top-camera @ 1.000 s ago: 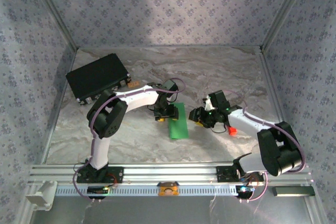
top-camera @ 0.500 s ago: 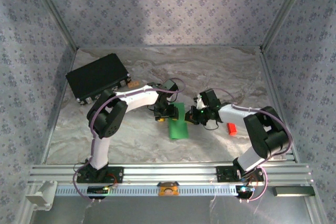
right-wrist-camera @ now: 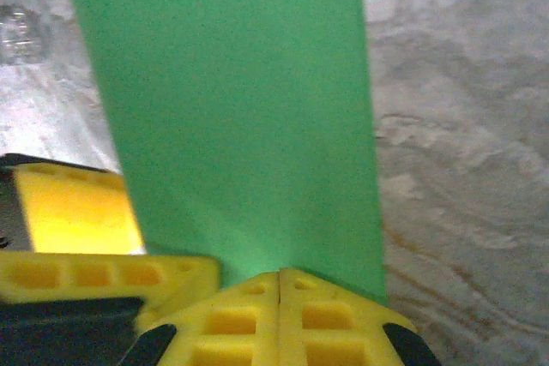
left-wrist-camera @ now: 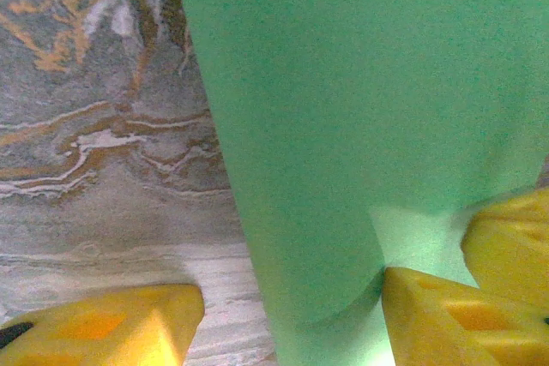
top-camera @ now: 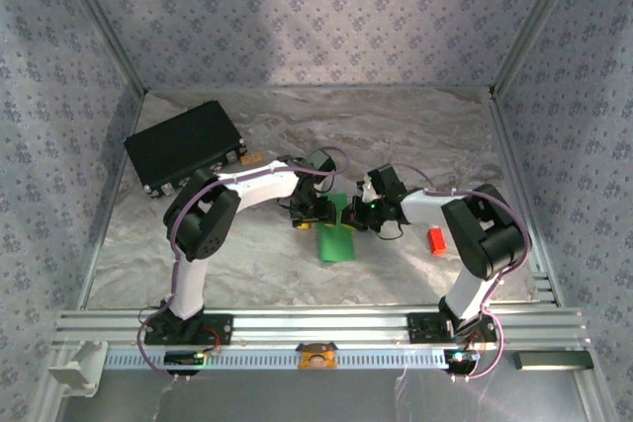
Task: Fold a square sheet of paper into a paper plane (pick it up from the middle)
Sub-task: Hold the square sheet of paper at the center of the table.
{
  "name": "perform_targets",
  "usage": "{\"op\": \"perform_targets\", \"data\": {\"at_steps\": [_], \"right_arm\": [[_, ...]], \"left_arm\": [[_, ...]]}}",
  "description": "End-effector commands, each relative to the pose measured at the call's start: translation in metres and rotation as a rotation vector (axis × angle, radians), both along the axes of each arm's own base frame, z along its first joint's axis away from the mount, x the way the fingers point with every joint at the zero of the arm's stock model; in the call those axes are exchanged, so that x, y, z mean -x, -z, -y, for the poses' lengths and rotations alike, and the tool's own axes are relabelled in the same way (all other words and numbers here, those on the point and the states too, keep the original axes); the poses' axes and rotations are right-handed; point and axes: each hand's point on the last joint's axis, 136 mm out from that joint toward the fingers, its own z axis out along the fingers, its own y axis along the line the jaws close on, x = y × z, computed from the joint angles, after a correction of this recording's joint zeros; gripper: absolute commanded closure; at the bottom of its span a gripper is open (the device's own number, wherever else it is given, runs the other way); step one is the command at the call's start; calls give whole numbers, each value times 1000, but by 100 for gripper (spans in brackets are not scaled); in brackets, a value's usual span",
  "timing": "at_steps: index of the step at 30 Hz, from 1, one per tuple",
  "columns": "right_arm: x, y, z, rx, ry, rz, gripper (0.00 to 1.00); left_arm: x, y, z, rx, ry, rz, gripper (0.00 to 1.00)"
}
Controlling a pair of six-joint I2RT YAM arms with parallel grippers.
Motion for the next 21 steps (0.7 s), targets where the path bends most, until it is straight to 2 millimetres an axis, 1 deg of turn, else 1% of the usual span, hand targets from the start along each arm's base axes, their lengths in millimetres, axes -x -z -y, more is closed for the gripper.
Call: {"op": "perform_targets", "data": {"at_steps": [1,5,7,9,11,12,15,17,19,21], "right_arm": [[12,22,10,75,-14,-35,100],[28,43,25,148,-29,-74,100],[32,46,30,168,-40,-74,100],[33,45,31,173,-63,-70,100],[31,44,34,203,-102,-61,100],[30,43,34,210,-107,-56,100],[24,40,35,214,-112,-48,100],[22,39,35,218,-112,-47,100],[22,39,38,234,-107,-48,100],[22,41,39,237,-106,-51,100]], "left_arm": [[-9,61,5,-15,31,36,39],[-10,55,9,0,26,44,39],[-14,43,12,20,19,67,39],[-19,24,17,64,13,107,38],[-27,-3,22,111,10,164,38],[-29,-14,22,127,3,188,38],[-39,-58,21,217,-36,284,38],[-43,-82,15,276,-77,335,39],[-46,-97,12,345,-104,359,40],[-46,-105,11,422,-126,359,44]]}}
